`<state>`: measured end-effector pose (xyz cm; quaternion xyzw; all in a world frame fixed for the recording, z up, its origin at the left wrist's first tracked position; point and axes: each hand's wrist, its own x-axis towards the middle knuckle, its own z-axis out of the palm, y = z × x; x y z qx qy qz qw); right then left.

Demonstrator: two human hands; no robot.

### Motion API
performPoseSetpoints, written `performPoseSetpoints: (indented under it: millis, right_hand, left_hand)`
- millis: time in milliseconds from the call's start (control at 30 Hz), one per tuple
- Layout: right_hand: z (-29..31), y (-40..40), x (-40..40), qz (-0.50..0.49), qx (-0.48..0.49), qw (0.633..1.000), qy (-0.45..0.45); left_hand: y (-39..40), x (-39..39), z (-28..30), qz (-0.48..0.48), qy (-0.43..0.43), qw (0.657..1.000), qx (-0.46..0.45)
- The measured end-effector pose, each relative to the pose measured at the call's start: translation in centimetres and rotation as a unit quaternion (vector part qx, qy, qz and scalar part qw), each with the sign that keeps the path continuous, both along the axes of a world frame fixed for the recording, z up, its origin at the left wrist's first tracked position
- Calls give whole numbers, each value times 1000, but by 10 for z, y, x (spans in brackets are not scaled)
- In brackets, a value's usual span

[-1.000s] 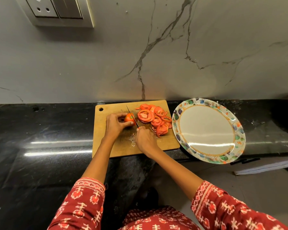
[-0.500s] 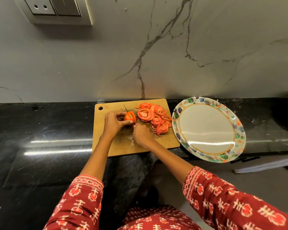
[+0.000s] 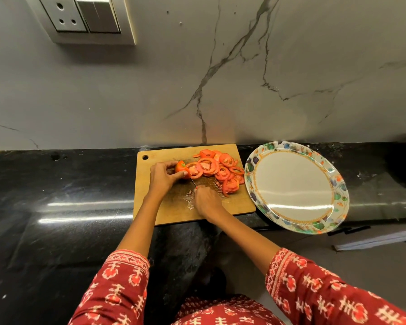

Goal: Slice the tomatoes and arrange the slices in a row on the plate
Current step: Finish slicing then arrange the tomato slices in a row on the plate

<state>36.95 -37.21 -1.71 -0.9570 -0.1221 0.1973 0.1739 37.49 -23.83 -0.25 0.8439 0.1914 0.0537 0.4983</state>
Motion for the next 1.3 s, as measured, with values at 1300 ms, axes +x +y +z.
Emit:
performPoseSetpoints:
  millis: [1300]
  right_hand:
    - [16, -9, -3, -14, 124, 991, -49]
  left_hand:
    - [-7, -9, -1, -26, -18, 999, 17]
